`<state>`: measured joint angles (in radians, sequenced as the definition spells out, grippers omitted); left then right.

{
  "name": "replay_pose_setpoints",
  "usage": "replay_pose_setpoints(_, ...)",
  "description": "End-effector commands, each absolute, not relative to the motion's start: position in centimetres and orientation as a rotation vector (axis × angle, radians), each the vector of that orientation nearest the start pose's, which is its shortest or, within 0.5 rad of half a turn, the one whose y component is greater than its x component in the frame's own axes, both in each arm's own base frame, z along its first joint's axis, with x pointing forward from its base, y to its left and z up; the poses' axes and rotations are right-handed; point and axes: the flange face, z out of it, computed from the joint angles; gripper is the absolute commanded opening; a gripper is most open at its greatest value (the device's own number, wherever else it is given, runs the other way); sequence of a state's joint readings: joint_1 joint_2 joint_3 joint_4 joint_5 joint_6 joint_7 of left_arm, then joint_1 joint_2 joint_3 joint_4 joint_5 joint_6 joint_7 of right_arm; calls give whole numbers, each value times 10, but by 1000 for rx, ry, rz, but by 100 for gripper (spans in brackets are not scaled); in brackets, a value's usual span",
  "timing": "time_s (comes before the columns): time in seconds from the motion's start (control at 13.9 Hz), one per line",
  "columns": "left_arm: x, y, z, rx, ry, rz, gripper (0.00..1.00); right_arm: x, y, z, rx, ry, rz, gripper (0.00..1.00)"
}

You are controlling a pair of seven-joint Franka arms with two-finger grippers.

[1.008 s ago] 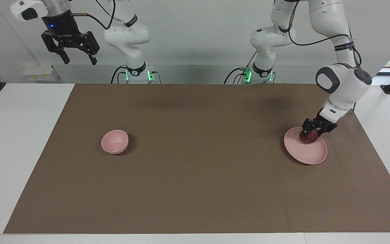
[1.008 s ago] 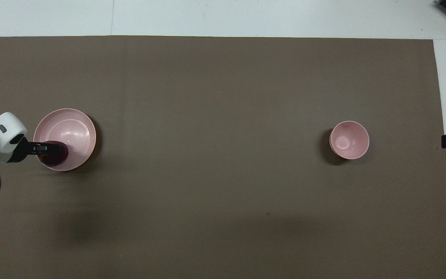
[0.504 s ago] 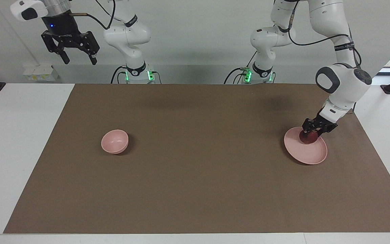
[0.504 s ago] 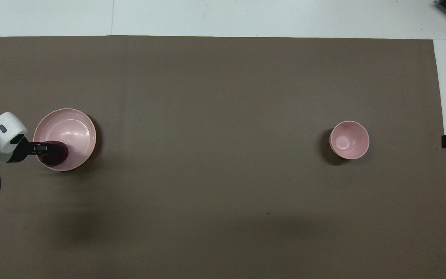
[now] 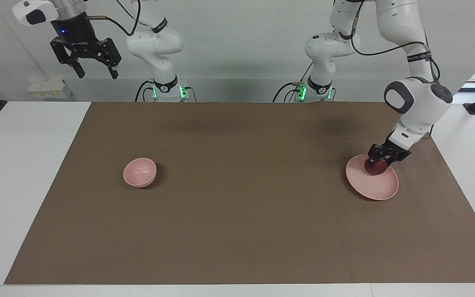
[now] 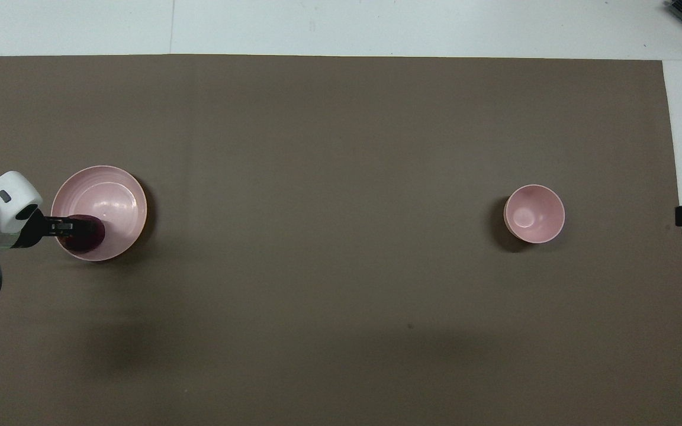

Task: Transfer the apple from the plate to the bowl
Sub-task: 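Close the left gripper on the dark red apple, then lift the apple with the left gripper while the right gripper approaches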

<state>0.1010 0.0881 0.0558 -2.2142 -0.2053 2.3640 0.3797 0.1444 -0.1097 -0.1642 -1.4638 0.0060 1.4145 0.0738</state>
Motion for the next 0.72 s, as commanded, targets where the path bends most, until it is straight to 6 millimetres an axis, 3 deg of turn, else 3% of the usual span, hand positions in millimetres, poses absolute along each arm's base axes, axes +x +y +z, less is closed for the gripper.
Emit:
replay_pose_setpoints(0.0,545,83,367,-3303,168,-74,0,492,-19,718,-3119,114,-81,100)
replay_pose_setpoints(0.22,553,82,408,-3332,199,-19,0,491,-20,718,-3121,98,-74,100)
replay_pose_setpoints(0.36,556,66,435,-3347,250,-50,0,485,-10,716,-3122,-10,-53,100)
replay_pose_setpoints(0.5,555,40,456,-3452,220,-126,0,490,3,695,-3116,-115,-10,100)
replay_pose_setpoints(0.65,555,7,468,-3565,210,-197,0,503,26,658,-3036,-125,-26,100)
